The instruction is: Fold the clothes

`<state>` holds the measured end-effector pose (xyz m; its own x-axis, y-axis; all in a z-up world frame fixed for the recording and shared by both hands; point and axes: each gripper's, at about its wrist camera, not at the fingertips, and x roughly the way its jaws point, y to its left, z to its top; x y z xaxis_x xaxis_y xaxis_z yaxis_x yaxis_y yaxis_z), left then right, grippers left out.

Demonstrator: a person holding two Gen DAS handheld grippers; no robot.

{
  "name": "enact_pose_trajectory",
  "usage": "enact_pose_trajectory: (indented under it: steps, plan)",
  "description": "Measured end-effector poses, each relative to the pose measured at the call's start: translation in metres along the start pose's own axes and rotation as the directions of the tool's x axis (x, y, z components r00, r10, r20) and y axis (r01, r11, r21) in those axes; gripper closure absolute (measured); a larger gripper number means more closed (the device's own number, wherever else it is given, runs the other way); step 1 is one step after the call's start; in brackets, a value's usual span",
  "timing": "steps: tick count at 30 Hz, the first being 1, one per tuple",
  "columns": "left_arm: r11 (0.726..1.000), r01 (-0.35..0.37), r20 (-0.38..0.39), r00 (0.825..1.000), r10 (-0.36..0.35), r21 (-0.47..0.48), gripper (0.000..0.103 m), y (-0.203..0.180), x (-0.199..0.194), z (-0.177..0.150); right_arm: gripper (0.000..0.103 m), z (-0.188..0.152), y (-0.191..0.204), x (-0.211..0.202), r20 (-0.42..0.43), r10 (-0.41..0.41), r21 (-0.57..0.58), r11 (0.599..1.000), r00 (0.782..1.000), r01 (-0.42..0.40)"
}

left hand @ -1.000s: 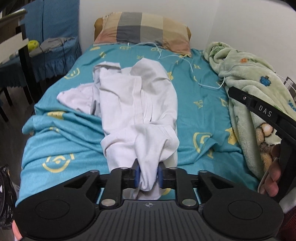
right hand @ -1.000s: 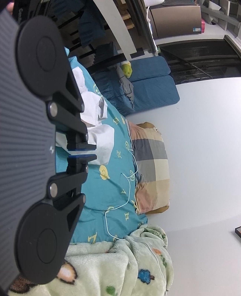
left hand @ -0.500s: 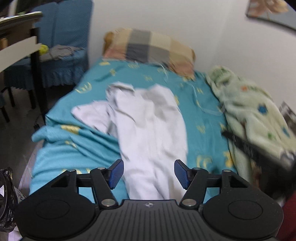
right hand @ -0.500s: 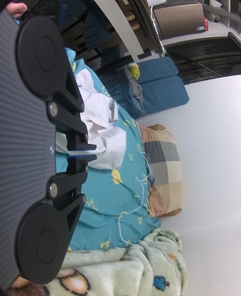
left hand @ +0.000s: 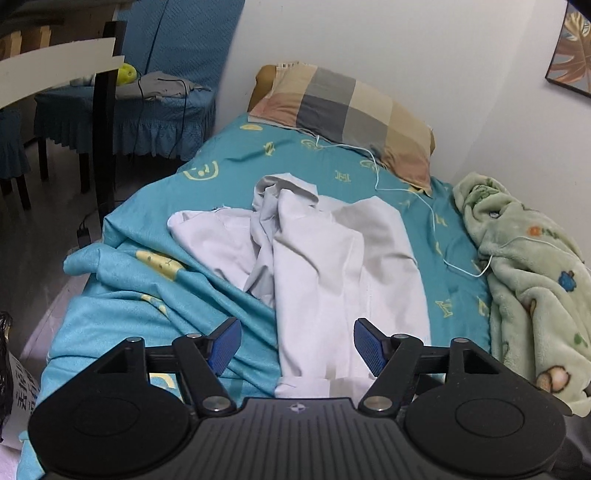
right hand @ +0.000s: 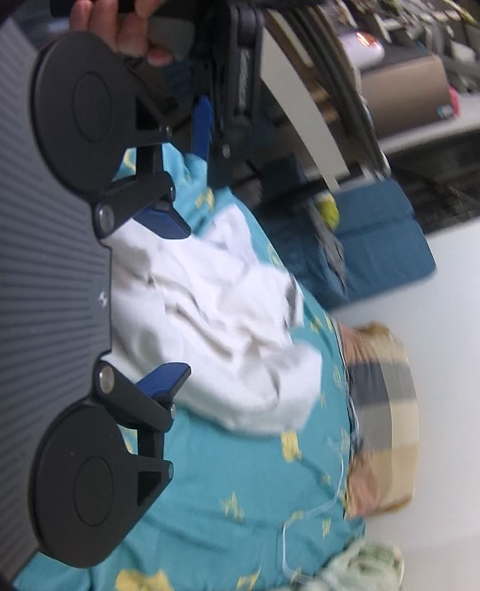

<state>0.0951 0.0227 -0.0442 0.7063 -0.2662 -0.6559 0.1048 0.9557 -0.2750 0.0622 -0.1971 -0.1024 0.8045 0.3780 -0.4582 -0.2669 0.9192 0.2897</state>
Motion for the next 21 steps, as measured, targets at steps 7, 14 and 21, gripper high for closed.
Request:
enact_pose_trajectory:
  steps: [7,14,21]
  plan:
    - [0.999,0.032,0.029,0.999,-0.032,-0.021,0.033,0.007,0.005,0.009,0.087,-0.022,0.040,0.038,-0.197,0.019,-0.186,0.981,0.980,-0.056]
    - [0.999,0.047,0.073,0.996,-0.045,-0.022,0.033,0.006,-0.008,0.009,0.096,-0.024,0.068,0.018,-0.203,0.203,-0.217,0.945,0.958,-0.246]
    - [1.000,0.006,0.078,0.997,-0.008,0.029,0.033,-0.002,-0.006,0.021,0.096,-0.038,0.106,0.004,-0.241,0.280,-0.281,0.896,0.929,-0.343]
